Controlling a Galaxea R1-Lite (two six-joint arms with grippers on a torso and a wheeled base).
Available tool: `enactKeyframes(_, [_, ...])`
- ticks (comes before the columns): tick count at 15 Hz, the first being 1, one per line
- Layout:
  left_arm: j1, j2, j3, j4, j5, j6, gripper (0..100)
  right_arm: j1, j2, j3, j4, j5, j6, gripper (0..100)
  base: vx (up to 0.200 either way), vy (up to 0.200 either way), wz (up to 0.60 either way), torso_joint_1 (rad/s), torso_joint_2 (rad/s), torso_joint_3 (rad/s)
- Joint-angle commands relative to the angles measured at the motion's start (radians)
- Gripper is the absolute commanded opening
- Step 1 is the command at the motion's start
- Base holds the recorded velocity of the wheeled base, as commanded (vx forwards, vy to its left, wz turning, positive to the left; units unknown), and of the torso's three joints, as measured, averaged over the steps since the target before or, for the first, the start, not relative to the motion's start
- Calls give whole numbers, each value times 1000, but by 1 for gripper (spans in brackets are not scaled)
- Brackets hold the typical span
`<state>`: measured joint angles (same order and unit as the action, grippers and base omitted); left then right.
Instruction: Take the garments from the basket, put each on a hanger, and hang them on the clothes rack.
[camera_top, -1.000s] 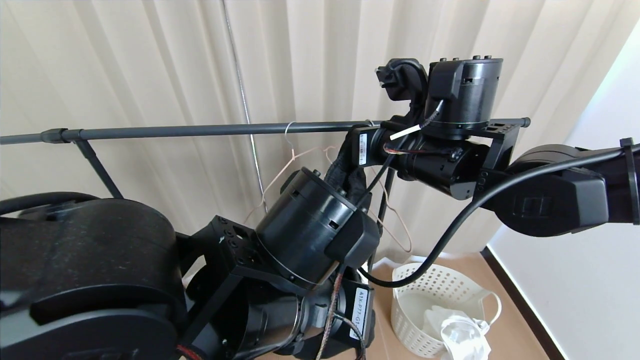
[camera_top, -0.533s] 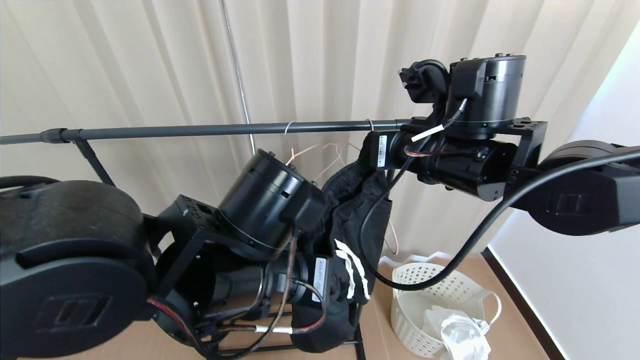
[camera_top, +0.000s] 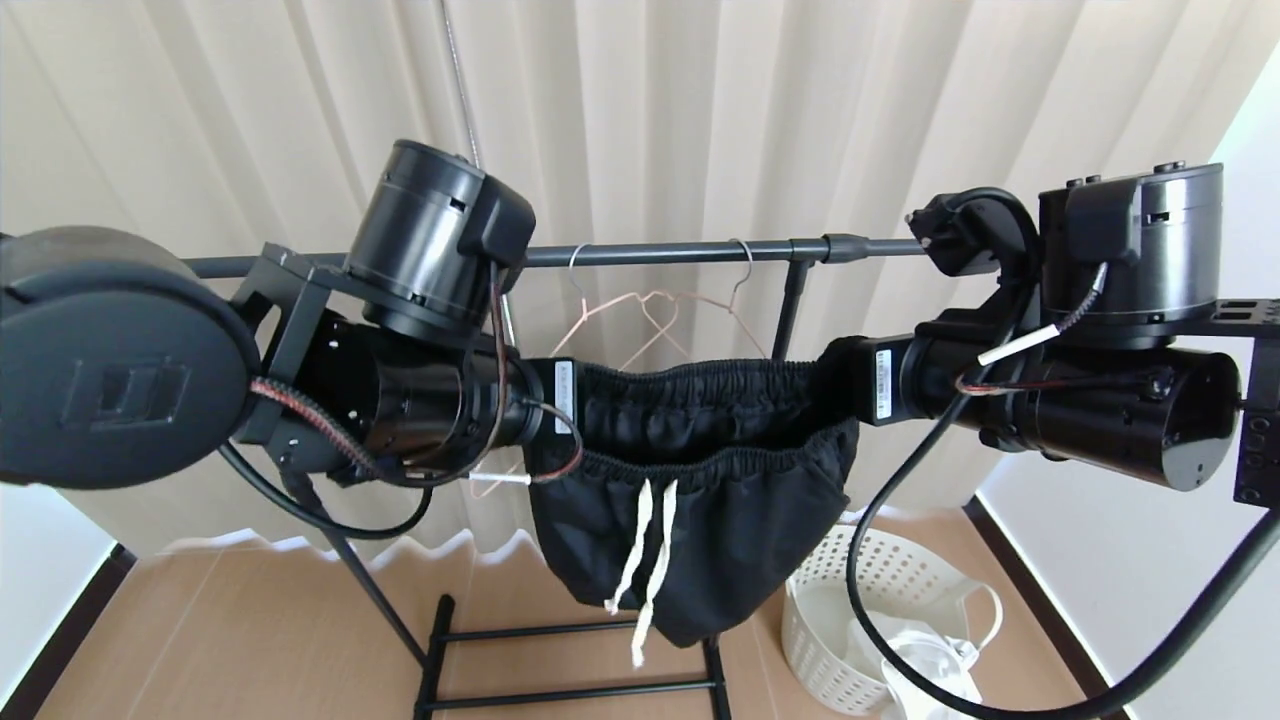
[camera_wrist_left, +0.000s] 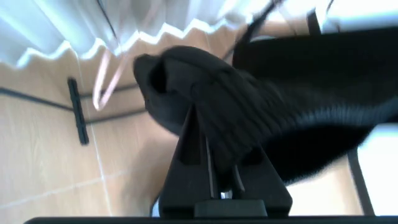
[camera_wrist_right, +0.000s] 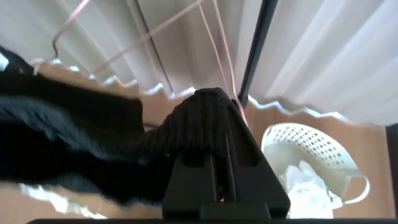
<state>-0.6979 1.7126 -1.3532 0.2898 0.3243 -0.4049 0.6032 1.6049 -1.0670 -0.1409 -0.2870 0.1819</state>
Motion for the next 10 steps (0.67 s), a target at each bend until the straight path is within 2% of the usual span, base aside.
enactKeyframes(1, [43,82,-118,5,18,3,0,0,-37,13,38,-1,-6,0,0,0,0,0,0,0])
enactKeyframes(4, [44,136,-210,17,24,3,0,0,-54,21,138,0,-29,0,0,0,0,0,0,0])
enactKeyframes(7, [34,156,-280,34,29,3,0,6,-49,50,141,14,-56,0,0,0,0,0,0,0])
enactKeyframes(10, [8,153,-296,32,25,5,0,29,-42,64,142,22,-58,0,0,0,0,0,0,0])
